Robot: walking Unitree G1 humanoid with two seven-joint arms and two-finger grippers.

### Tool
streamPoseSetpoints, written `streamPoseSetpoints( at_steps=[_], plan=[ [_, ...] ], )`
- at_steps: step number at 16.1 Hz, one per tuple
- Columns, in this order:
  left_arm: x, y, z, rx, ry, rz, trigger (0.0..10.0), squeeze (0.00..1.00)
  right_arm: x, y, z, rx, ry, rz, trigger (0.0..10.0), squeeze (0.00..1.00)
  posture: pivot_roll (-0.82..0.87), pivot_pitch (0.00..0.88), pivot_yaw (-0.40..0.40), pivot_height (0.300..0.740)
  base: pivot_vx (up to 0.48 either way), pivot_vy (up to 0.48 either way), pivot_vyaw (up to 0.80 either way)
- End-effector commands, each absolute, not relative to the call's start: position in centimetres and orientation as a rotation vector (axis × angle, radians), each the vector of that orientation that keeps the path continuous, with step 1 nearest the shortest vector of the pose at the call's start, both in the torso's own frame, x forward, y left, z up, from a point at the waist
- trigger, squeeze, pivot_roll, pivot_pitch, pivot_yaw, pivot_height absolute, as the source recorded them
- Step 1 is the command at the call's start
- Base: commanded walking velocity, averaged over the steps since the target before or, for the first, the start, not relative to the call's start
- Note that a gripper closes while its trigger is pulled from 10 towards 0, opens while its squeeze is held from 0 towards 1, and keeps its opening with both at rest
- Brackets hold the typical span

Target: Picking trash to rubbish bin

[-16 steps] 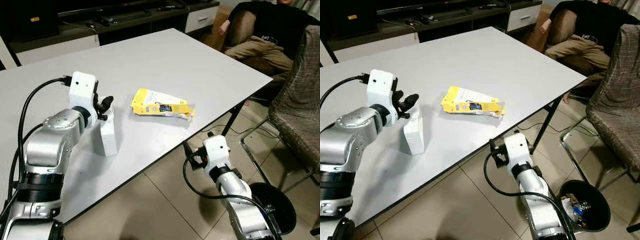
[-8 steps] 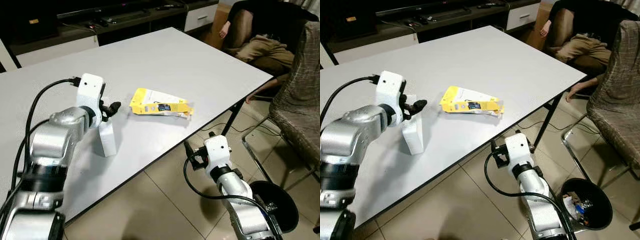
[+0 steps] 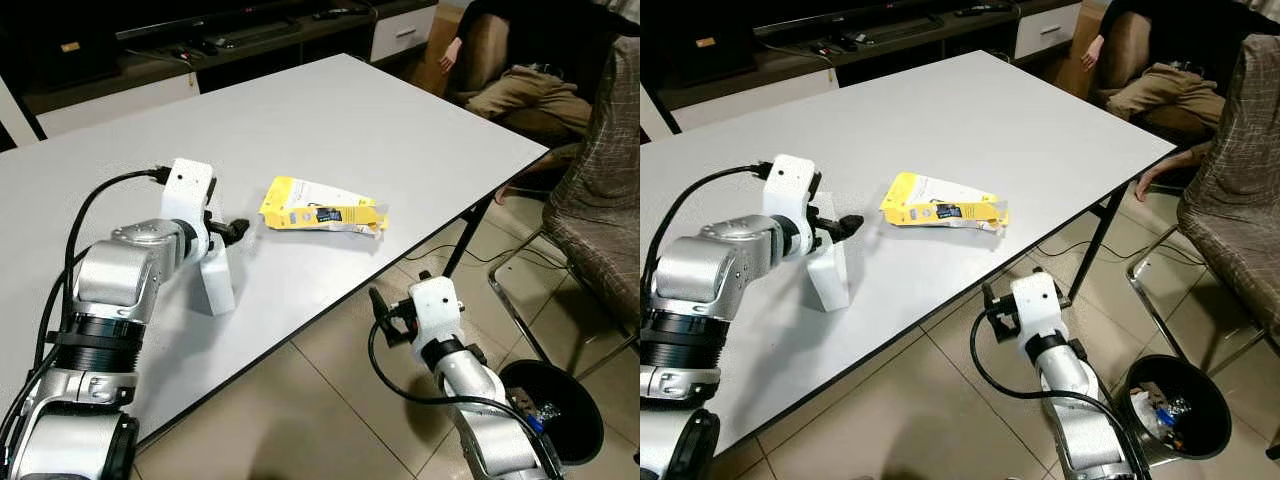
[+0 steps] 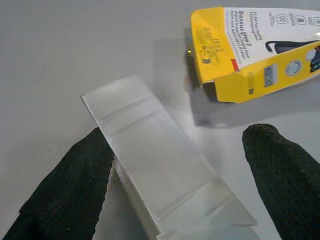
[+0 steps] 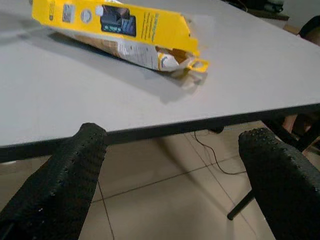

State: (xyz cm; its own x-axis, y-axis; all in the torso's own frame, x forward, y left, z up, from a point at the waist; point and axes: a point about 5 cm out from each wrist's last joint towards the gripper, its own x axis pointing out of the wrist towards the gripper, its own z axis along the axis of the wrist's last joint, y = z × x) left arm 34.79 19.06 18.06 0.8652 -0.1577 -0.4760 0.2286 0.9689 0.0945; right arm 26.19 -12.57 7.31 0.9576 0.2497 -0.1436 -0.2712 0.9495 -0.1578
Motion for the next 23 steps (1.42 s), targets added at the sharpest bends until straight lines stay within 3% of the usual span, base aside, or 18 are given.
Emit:
streamPoseSetpoints(
  at_steps=[1, 4, 5, 7, 15, 23],
  plan=[
    [34.8, 19.0, 17.8, 0.127, 0.511, -0.219, 10.0, 0.0, 26.2, -12.6, 7.6, -0.174, 0.121, 0.262, 10.0, 0.0, 0.02, 0.0, 0.015, 0.74, 0.0, 0.0, 0.0],
    [34.8, 19.1, 17.5, 0.129, 0.522, -0.225, 10.0, 0.0, 25.6, -10.9, 8.1, -0.084, 0.115, 0.453, 10.0, 0.0, 0.02, 0.0, 0.014, 0.74, 0.0, 0.0, 0.0],
    [34.7, 19.2, 17.4, 0.133, 0.524, -0.226, 5.2, 0.0, 25.1, -10.1, 8.6, -0.034, 0.104, 0.545, 10.0, 0.0, 0.02, 0.0, 0.014, 0.74, 0.0, 0.0, 0.0],
    [34.7, 19.4, 17.4, 0.145, 0.525, -0.224, 0.0, 0.0, 24.0, -8.8, 9.6, 0.065, 0.085, 0.74, 10.0, 0.0, 0.02, 0.0, 0.011, 0.74, 0.0, 0.0, 0.0],
    [34.1, 19.5, 17.0, 0.186, 0.548, -0.263, 0.0, 0.0, 23.1, -7.9, 9.9, 0.099, 0.105, 0.876, 10.0, 0.0, 0.03, 0.0, 0.005, 0.74, 0.0, 0.0, 0.0],
    [33.8, 19.8, 16.5, 0.211, 0.564, -0.292, 0.0, 0.0, 23.0, -8.1, 9.4, 0.065, 0.139, 0.88, 10.0, 0.0, 0.04, 0.0, 0.007, 0.74, 0.0, 0.0, 0.0]
  ],
)
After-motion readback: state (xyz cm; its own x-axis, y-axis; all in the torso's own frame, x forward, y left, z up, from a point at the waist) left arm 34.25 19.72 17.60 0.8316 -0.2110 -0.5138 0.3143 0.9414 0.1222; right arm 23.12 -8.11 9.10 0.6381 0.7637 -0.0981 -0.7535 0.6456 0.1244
